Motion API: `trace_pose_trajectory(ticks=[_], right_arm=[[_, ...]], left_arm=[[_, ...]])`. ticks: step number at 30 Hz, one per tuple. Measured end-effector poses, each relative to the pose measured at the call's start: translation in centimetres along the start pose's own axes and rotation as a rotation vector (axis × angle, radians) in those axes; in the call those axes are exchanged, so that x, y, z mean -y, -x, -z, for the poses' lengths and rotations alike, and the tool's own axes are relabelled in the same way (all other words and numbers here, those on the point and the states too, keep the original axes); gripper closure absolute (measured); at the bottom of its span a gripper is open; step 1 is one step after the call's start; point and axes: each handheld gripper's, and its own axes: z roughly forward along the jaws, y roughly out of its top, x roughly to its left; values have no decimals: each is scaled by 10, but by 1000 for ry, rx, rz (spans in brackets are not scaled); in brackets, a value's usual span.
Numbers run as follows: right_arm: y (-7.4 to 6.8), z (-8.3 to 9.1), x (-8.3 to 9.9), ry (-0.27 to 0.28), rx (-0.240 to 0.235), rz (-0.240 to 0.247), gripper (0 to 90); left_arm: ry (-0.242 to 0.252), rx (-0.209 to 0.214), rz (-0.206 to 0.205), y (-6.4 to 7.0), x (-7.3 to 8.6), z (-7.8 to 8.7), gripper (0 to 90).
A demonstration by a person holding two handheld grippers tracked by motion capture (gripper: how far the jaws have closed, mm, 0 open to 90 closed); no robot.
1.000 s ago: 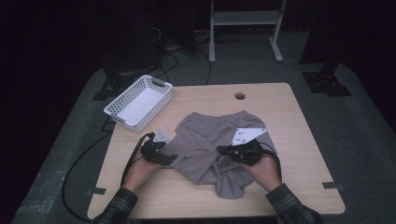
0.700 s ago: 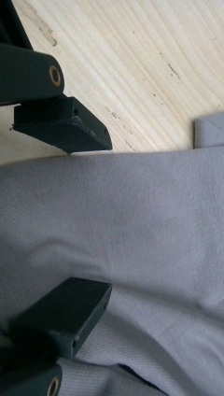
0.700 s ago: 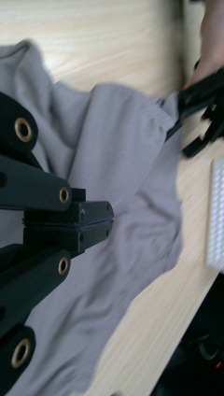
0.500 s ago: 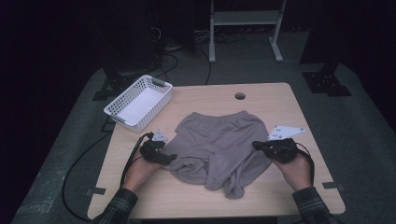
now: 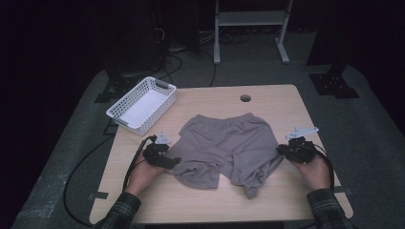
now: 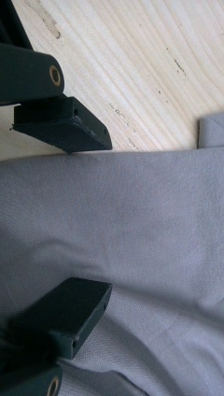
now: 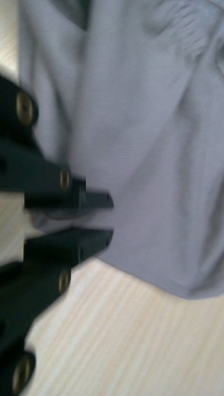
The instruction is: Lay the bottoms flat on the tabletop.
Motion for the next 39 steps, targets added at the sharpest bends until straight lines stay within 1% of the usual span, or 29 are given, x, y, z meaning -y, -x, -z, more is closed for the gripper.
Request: trace_pose_trajectory(ticks=[2,4,5,8,11,16,19,23,24,25,26,28,30,31,32,33,35,36,39], right_arm=[[-8,9,-8,60,-23,21,647],[-19,15,-17,114,-81,50,609],[-26,15,-21,125,-104,67,589],[-45,6,-33,118,-176,117,565],[-60,-9,-44,94,-219,153,553],[-78,-34,-60,49,-268,164,552],[-85,-48,-65,1,-278,167,549],[-90,-67,-66,-53,-281,158,553],[-90,-72,-66,-73,-277,161,555],[-91,-76,-66,-96,-272,152,555],[-91,-80,-65,-107,-273,151,563],[-92,-86,-63,-127,-267,151,628],[-94,-85,-63,-120,-254,155,720],[-95,-83,-63,-114,-242,168,755],[-94,-80,-64,-105,-228,176,759],[-93,-76,-64,-92,-229,171,778],[-92,-70,-64,-69,-219,178,802],[-91,-66,-64,-57,-219,177,807],[-86,-52,-64,-19,-198,178,813]], left_arm=[[2,4,3,0,0,0,258],[5,8,10,0,0,-1,258],[5,8,9,-1,0,-1,258],[3,6,5,0,0,-1,258],[7,9,11,0,0,-1,258],[10,10,12,0,1,-1,258],[10,11,11,-1,1,-1,258],[11,12,10,-1,1,-1,256],[11,12,10,-1,1,-1,256],[11,13,9,-1,1,-1,256],[11,13,9,-1,1,-1,256],[12,13,9,-1,1,-1,254],[12,14,8,-1,1,-1,253],[12,14,8,-1,1,-1,252],[12,14,8,-1,1,-1,251],[11,14,8,-1,1,-1,251],[11,14,8,-1,1,-1,251],[12,14,8,-1,1,-1,252],[11,14,8,-1,1,-1,251]])
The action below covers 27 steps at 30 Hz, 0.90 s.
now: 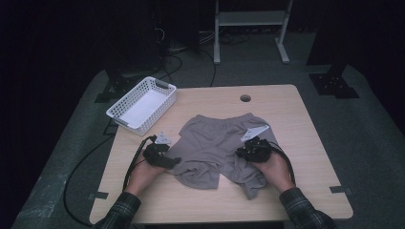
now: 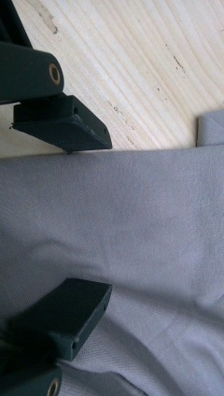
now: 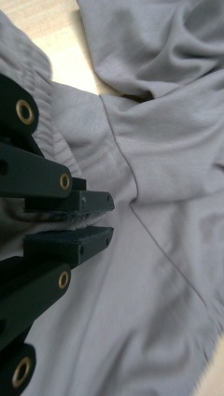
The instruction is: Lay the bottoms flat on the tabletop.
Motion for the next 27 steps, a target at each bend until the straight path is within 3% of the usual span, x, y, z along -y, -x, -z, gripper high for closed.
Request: trace_pose_trajectory(ticks=[5,11,13,19,23,25,27], right_arm=[[6,30,11,45,58,-2,813],[20,72,36,113,110,-44,811],[22,84,47,110,126,-65,810],[28,99,83,46,153,-128,804],[26,97,101,-56,184,-117,798],[24,95,109,-114,194,-129,753],[24,98,113,-97,195,-135,667]], left_arm=[[2,-1,0,0,0,0,251],[0,-1,-1,0,0,0,251],[2,0,1,0,0,0,251],[0,-2,4,0,0,0,249],[-2,-3,5,0,0,0,249],[-2,-3,7,1,0,0,250],[-3,-2,6,0,0,0,249]])
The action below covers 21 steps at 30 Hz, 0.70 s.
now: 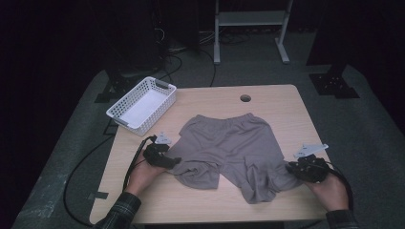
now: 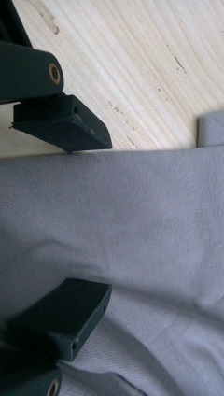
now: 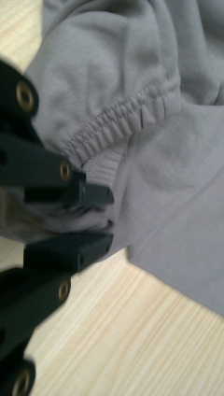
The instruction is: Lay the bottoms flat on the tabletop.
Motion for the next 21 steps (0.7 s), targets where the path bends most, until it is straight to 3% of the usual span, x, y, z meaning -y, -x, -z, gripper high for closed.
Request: trace_pose_trajectory(ticks=[3,5,9,12,16,19,21], right_arm=[[-1,13,-2,89,2,-15,608],[-5,18,-7,149,-40,-3,609],[-26,20,-20,206,-188,91,605],[-46,10,-30,172,-281,164,554],[-65,-8,-37,95,-369,199,460],[-77,-20,-39,19,-408,244,421],[-82,-28,-38,-23,-407,261,479]], left_arm=[[-1,0,0,0,0,0,249],[-2,-1,0,0,0,0,249],[-3,0,-2,0,0,0,249],[-3,0,-2,0,0,0,250],[-3,0,-1,0,0,0,250],[-3,0,-1,0,0,0,249],[-4,0,-2,0,0,0,249]])
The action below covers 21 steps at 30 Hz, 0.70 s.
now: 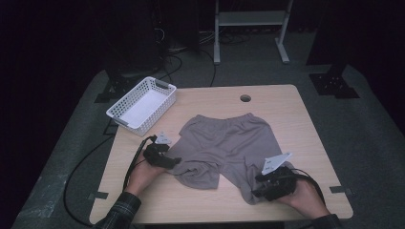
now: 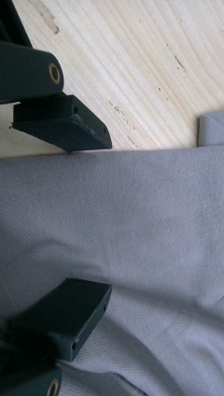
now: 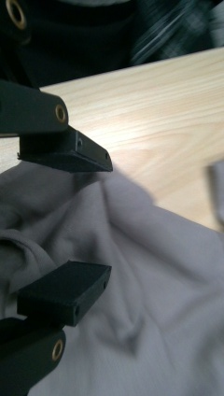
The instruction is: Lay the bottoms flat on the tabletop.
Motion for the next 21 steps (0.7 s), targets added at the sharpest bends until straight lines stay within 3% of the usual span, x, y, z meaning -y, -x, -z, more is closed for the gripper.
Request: trace_pose_trajectory(ticks=[3,7,10,12,15,18,21], right_arm=[[-1,-13,0,-55,5,26,595],[2,-18,-5,-51,24,41,785],[5,-21,-10,-34,22,32,822],[8,-21,-16,2,16,12,823],[12,-15,-30,79,45,-19,824],[19,-13,-45,130,111,-40,827],[30,-17,-60,182,146,-76,827]], left_arm=[[0,0,1,0,0,0,249],[2,-2,-4,1,0,0,250],[3,1,-3,1,0,-1,249],[2,1,-7,0,0,-1,249],[2,1,-6,0,0,-1,249],[1,1,-7,0,-1,-1,249],[2,1,-8,0,-1,-1,250]])
